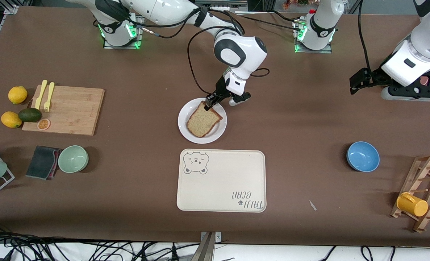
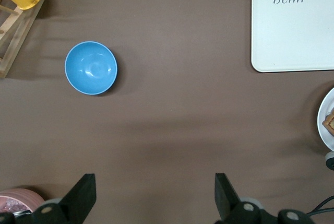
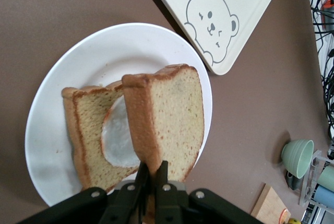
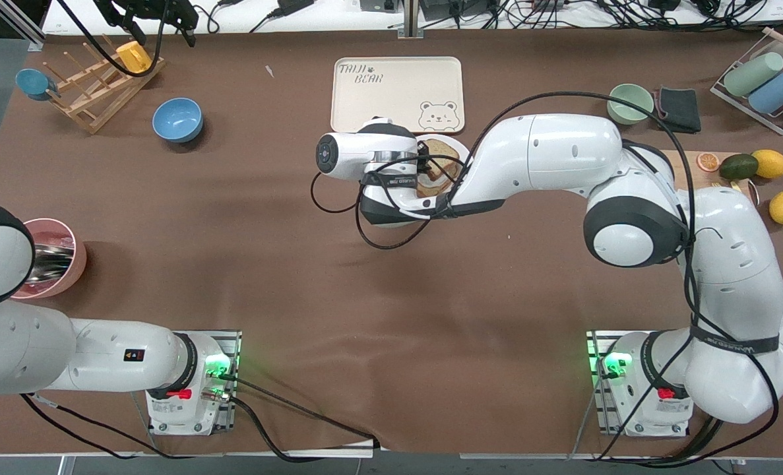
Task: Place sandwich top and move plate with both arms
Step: 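Lower the bread onto the egg and open the right gripper, then raise the right gripper away while the left gripper reaches the plate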
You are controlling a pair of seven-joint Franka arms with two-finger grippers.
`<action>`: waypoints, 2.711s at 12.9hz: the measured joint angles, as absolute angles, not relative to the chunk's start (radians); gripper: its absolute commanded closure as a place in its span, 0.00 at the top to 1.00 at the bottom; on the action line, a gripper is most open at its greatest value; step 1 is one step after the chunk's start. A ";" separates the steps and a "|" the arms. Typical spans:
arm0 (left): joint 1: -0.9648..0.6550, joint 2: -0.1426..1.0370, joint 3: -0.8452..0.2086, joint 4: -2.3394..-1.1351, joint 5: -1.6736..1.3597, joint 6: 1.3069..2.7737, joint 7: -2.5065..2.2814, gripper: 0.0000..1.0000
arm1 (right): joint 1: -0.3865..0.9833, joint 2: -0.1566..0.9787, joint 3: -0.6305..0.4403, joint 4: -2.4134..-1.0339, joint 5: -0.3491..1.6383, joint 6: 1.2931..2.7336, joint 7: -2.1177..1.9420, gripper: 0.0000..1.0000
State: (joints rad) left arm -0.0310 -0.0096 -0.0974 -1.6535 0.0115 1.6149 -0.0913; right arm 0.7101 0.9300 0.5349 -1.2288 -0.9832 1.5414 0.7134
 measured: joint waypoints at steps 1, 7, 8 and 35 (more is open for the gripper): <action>-0.031 -0.010 -0.097 -1.653 0.011 1.615 -0.091 1.00 | 0.712 0.933 0.540 -1.230 -0.984 1.541 0.737 0.85; -0.031 -0.010 -0.097 -1.653 0.011 1.614 -0.091 1.00 | 0.717 0.897 0.552 -1.213 -0.959 1.486 0.791 1.00; -0.031 -0.010 -0.097 -1.653 0.011 1.614 -0.091 1.00 | 0.712 0.867 0.551 -1.207 -0.935 1.479 0.789 1.00; -0.240 0.482 -0.155 -1.655 -0.733 1.997 0.055 1.00 | 0.005 -0.084 0.016 -1.637 0.064 1.534 0.309 1.00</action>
